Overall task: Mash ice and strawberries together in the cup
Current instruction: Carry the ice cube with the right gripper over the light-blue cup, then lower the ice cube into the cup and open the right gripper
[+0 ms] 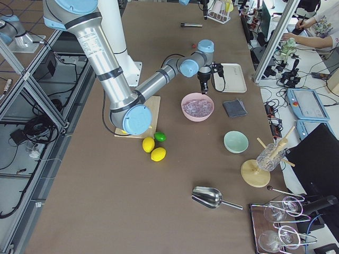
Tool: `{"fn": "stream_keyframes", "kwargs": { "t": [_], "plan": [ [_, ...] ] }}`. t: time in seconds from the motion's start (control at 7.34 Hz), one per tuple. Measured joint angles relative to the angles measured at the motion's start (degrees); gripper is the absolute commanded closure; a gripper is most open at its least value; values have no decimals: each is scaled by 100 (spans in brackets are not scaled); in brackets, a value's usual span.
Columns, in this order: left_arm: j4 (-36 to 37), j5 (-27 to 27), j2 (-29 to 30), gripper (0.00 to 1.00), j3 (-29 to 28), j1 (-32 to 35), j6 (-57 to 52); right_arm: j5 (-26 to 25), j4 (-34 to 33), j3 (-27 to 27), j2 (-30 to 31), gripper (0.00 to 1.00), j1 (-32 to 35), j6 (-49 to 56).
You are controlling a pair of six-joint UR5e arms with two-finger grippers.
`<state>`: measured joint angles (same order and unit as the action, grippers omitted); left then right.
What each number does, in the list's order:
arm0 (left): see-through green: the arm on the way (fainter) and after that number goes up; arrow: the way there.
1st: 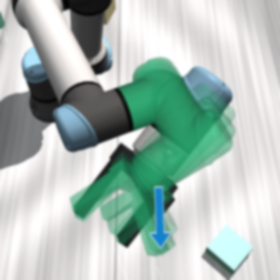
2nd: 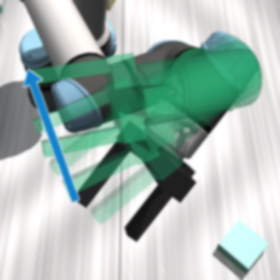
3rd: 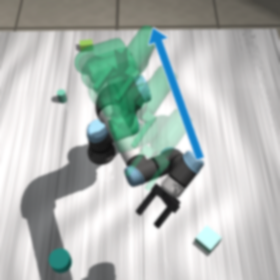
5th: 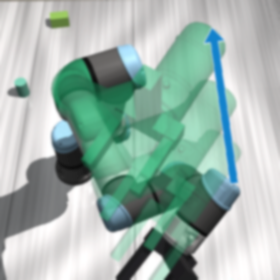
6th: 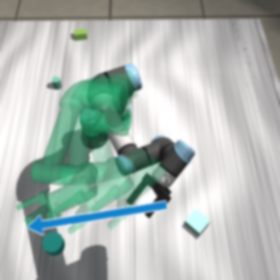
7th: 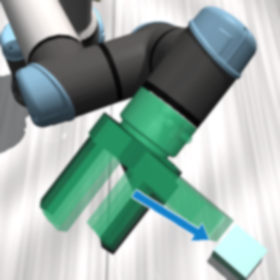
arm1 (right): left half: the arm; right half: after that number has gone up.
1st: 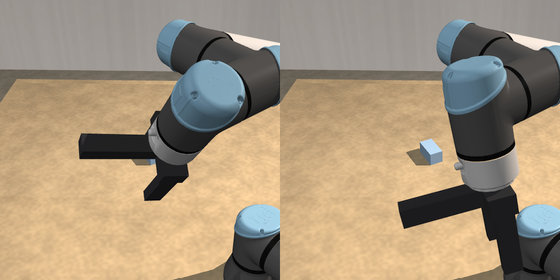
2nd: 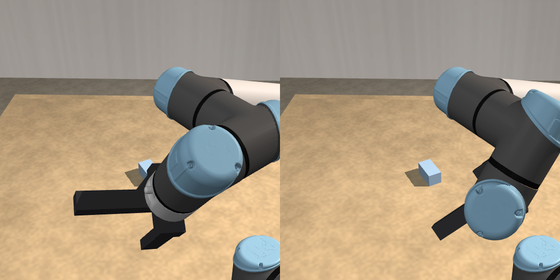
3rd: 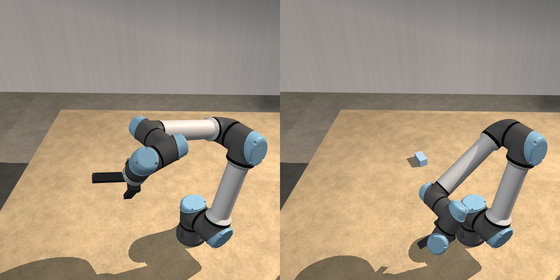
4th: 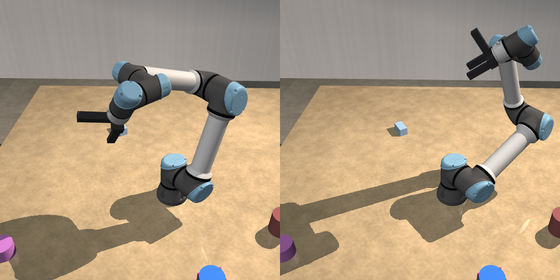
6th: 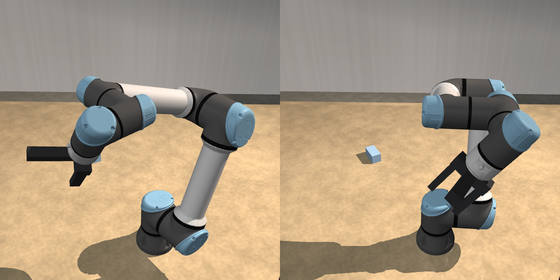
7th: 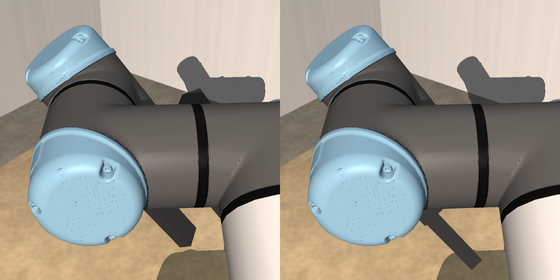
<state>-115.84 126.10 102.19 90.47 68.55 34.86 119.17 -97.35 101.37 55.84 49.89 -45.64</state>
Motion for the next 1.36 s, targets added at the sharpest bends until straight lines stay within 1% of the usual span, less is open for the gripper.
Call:
{"fn": "stream_keyframes", "kwargs": {
  "t": [0.14,0.27,0.54,0.68,0.95,1.36],
  "plan": [
    [15,0,16,2,-7,-2,-3,-20,-210,25,-400,100,-220,-514],
    [35,-2,46,2,-28,-5,-1,-173,-283,-84,-833,100,-574,-1076],
    [17,1,77,2,-73,-11,12,-805,-274,-561,-1572,100,-1356,-1907],
    [12,2,79,2,-83,-18,13,-1119,-105,-876,-1806,100,-1651,-2201],
    [3,6,128,2,-209,-24,-34,-1499,259,-1379,-1983,100,-1989,-2420],
    [-2,2,146,2,-270,-26,-44,-1698,361,-1603,-2130,100,-2093,-2461]
  ]
}}
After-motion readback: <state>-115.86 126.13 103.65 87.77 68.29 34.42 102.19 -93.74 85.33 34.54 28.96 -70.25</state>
